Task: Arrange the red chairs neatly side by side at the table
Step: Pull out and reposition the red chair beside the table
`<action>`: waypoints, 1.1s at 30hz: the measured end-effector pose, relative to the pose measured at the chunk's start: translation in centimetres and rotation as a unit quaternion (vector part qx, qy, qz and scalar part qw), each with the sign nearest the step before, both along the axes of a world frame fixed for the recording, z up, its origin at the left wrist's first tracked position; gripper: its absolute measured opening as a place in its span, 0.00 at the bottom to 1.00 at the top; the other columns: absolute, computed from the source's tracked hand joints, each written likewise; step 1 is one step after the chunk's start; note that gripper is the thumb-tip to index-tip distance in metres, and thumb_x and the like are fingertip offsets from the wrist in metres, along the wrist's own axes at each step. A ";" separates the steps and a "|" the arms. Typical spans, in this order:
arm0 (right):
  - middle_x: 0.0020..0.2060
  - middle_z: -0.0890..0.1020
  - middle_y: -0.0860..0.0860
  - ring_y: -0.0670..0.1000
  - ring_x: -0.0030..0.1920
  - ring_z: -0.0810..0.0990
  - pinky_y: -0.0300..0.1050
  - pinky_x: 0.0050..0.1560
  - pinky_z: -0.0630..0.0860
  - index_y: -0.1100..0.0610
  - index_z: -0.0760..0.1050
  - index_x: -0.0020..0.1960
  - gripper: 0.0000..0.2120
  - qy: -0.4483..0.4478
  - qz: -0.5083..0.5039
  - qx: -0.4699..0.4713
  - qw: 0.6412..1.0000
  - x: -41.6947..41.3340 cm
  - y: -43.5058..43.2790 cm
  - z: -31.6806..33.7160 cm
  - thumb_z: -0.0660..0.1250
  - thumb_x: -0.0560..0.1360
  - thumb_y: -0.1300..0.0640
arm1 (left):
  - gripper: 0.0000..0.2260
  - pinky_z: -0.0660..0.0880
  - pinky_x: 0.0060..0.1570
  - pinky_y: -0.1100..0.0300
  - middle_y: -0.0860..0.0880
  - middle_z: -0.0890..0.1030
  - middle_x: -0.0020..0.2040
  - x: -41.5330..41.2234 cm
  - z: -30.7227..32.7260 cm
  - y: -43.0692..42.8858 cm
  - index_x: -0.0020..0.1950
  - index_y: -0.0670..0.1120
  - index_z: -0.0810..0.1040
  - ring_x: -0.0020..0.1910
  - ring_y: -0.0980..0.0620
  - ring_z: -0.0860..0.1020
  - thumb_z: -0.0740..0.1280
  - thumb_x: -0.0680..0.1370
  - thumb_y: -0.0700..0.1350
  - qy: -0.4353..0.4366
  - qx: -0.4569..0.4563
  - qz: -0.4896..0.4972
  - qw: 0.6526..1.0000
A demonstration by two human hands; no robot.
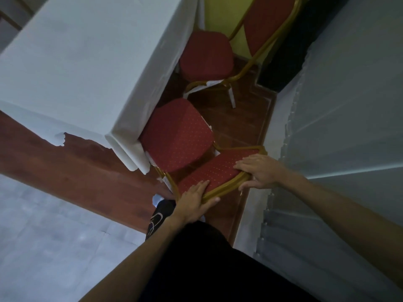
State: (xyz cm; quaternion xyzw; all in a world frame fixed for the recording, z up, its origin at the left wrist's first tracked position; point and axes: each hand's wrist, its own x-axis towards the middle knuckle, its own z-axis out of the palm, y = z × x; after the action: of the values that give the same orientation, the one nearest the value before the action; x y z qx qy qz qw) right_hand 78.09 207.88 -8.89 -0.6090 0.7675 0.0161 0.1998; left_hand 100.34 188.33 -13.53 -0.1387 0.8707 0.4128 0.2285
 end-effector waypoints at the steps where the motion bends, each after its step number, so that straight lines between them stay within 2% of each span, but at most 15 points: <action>1: 0.65 0.80 0.54 0.57 0.64 0.79 0.55 0.66 0.72 0.55 0.75 0.69 0.46 -0.005 -0.007 0.012 1.000 -0.6 0.5 0.0 0.49 0.71 0.21 | 0.43 0.62 0.73 0.44 0.44 0.63 0.78 -0.5 0.1 0.6 0.80 0.51 0.56 0.75 0.44 0.64 0.51 0.73 0.76 -0.003 0.003 0.003 1.000; 9: 0.75 0.69 0.50 0.52 0.75 0.65 0.50 0.75 0.54 0.50 0.64 0.77 0.44 -0.014 -0.004 0.116 0.993 -5.9 1.7 1.2 0.57 0.71 0.23 | 0.45 0.58 0.73 0.37 0.46 0.58 0.80 -4.6 -0.4 3.7 0.81 0.52 0.51 0.78 0.43 0.58 0.49 0.72 0.78 -0.041 0.025 0.014 0.999; 16: 0.75 0.68 0.47 0.49 0.75 0.65 0.52 0.74 0.55 0.48 0.65 0.77 0.50 -0.014 -0.010 0.145 0.989 -10.5 0.7 1.2 0.57 0.65 0.17 | 0.43 0.59 0.73 0.39 0.44 0.57 0.80 -9.1 0.0 3.2 0.81 0.50 0.50 0.78 0.44 0.59 0.50 0.74 0.75 -0.049 -0.004 -0.039 0.998; 20: 0.76 0.67 0.48 0.51 0.76 0.64 0.53 0.73 0.55 0.48 0.63 0.78 0.55 -0.030 0.014 0.163 0.986 -12.1 -0.4 1.5 0.51 0.62 0.15 | 0.41 0.61 0.73 0.44 0.44 0.57 0.81 -10.9 0.9 2.4 0.82 0.51 0.49 0.77 0.44 0.60 0.53 0.76 0.72 -0.065 -0.016 -0.071 0.995; 22: 0.77 0.66 0.48 0.52 0.76 0.64 0.53 0.73 0.55 0.48 0.63 0.78 0.55 -0.023 0.022 0.155 0.987 -12.9 -0.8 1.5 0.51 0.62 0.14 | 0.42 0.61 0.73 0.44 0.45 0.56 0.81 -11.6 1.3 2.0 0.81 0.52 0.48 0.77 0.45 0.60 0.53 0.75 0.73 -0.070 -0.015 -0.069 0.995; 27: 0.78 0.64 0.48 0.52 0.77 0.62 0.53 0.74 0.56 0.47 0.60 0.79 0.54 -0.040 0.063 0.196 0.978 -15.2 -2.6 1.1 0.55 0.63 0.15 | 0.42 0.58 0.75 0.46 0.46 0.54 0.81 -12.5 0.9 1.7 0.81 0.53 0.47 0.78 0.46 0.58 0.55 0.74 0.73 -0.079 0.023 -0.028 0.996; 33: 0.79 0.61 0.49 0.54 0.77 0.61 0.54 0.76 0.56 0.49 0.56 0.81 0.57 -0.083 0.162 0.232 0.956 -16.7 -5.0 -0.5 0.56 0.62 0.15 | 0.48 0.55 0.76 0.44 0.51 0.57 0.81 -11.7 -1.2 2.4 0.81 0.59 0.51 0.78 0.48 0.59 0.51 0.66 0.82 -0.062 0.026 0.060 0.996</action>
State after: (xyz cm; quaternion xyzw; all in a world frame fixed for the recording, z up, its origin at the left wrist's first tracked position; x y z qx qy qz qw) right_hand 61.41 202.92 -9.38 -0.6609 0.6146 0.1753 0.3933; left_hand 88.61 190.72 -14.71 -0.2102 0.8339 0.4388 0.2605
